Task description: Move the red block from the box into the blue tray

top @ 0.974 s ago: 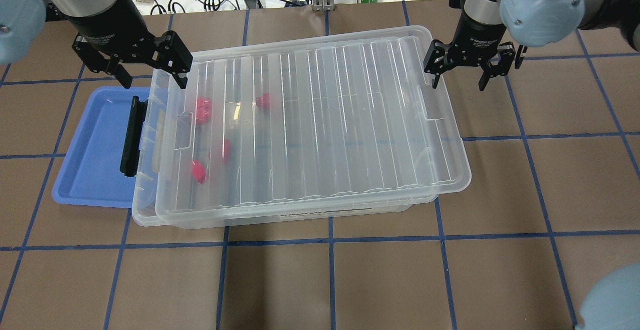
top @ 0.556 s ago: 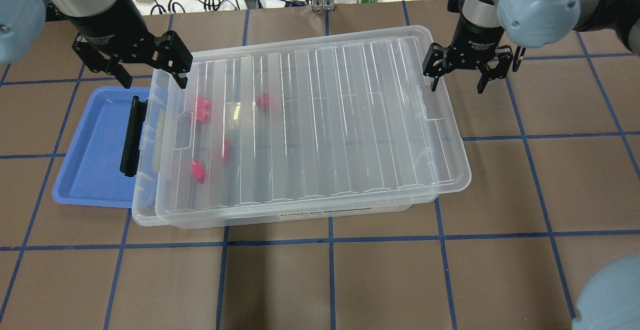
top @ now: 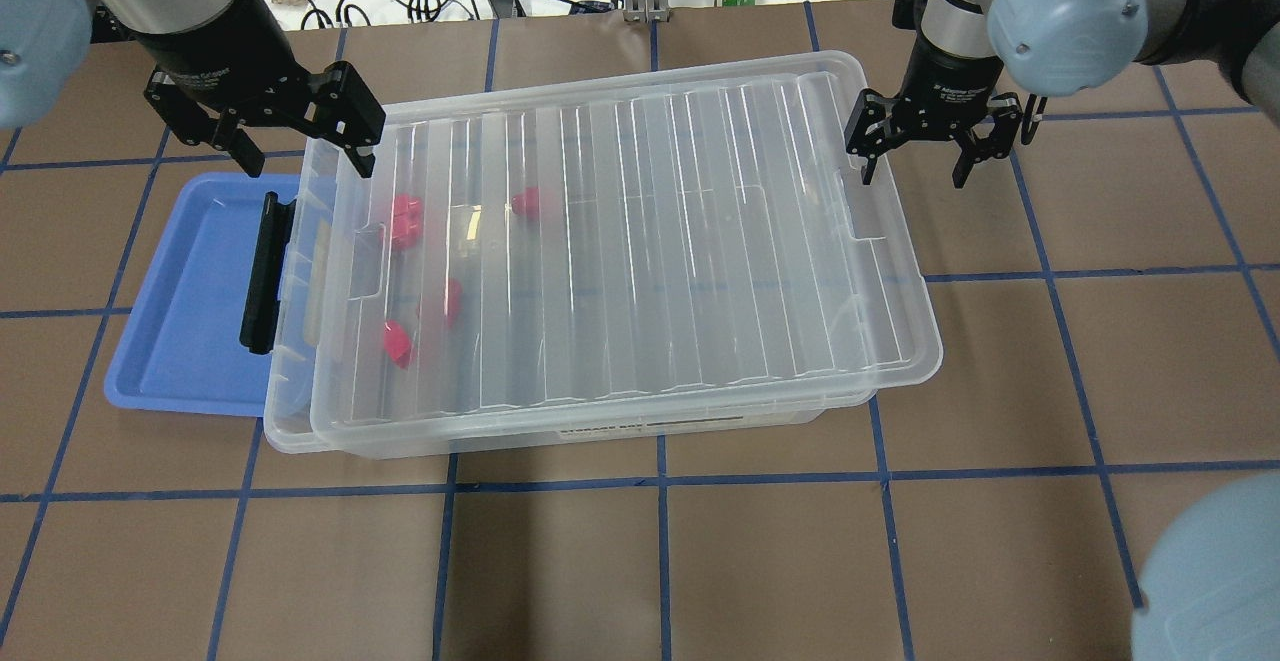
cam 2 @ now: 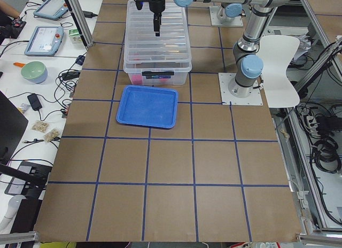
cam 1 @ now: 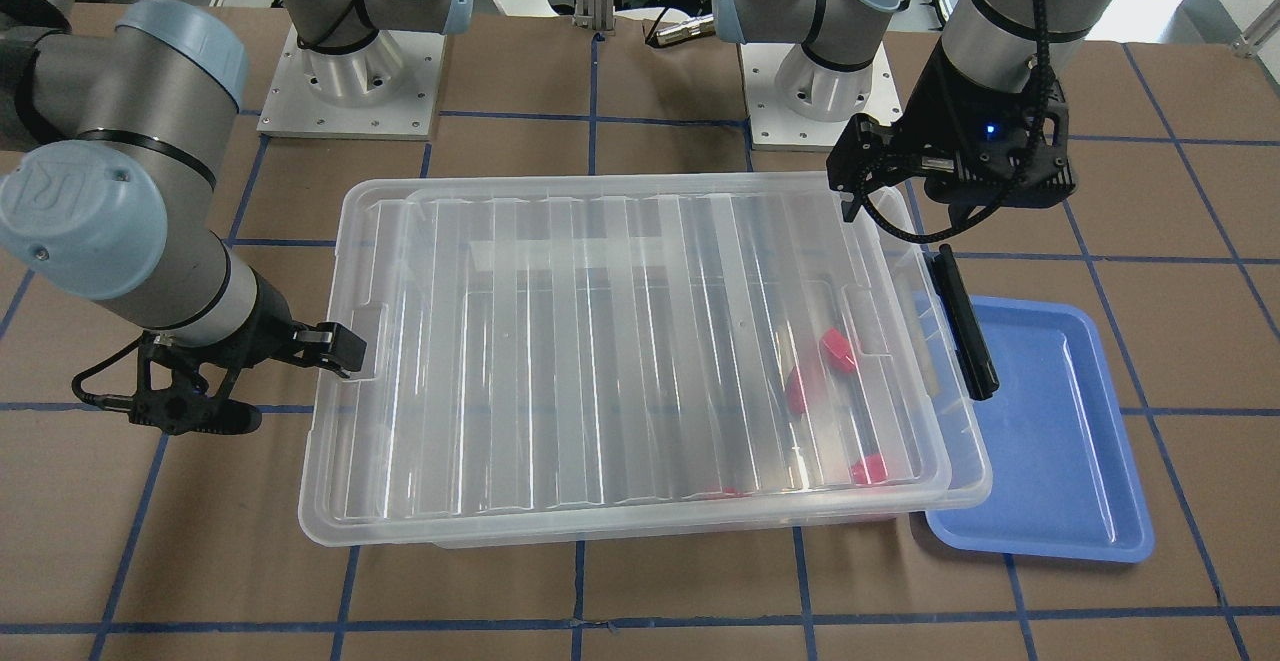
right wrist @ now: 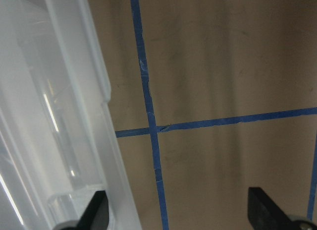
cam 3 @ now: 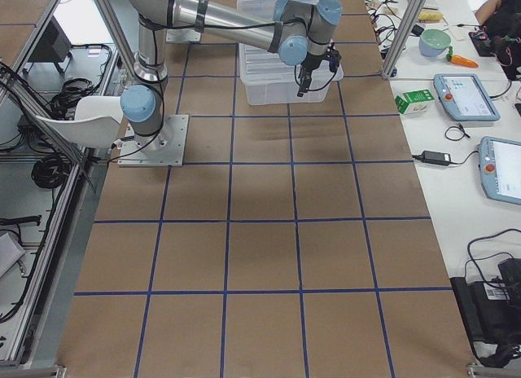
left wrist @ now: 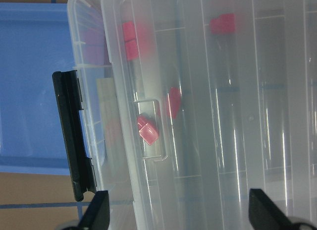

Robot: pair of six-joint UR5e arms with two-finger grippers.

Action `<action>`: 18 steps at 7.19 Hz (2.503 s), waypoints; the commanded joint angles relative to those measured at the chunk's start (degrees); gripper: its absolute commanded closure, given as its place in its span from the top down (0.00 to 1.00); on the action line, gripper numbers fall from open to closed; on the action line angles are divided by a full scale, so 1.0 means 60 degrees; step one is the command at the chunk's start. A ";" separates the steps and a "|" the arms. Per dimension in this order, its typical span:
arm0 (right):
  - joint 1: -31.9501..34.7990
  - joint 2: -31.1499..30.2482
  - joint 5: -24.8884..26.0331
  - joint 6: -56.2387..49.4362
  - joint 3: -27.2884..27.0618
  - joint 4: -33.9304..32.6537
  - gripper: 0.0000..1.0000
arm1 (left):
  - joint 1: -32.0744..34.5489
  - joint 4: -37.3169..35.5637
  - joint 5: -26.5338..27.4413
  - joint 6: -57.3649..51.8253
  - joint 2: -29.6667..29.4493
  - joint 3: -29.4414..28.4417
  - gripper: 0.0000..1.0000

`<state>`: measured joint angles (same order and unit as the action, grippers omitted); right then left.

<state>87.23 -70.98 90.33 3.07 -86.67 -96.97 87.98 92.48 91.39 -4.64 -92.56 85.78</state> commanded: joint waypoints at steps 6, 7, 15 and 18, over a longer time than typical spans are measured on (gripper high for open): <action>-0.0416 -0.0007 0.0077 -0.0248 0.0045 -0.0010 1.00 | 0.0000 -0.0120 0.0003 0.0012 -0.0012 -0.0014 1.00; -0.0417 -0.0007 0.0078 -0.0248 0.0045 -0.0024 1.00 | 0.0000 -0.0106 0.0003 0.0012 -0.0012 0.0000 1.00; -0.1367 -0.0036 0.0385 -0.1344 0.0045 0.0005 1.00 | 0.0000 -0.0106 0.0003 0.0012 0.0003 0.0015 1.00; -0.1718 -0.0036 0.0385 -0.1801 0.0016 -0.0010 1.00 | 0.0000 -0.0106 0.0003 0.0012 0.0003 0.0000 1.00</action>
<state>78.12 -71.19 92.63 -6.90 -86.53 -97.03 87.98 91.84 91.41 -4.57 -92.57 85.83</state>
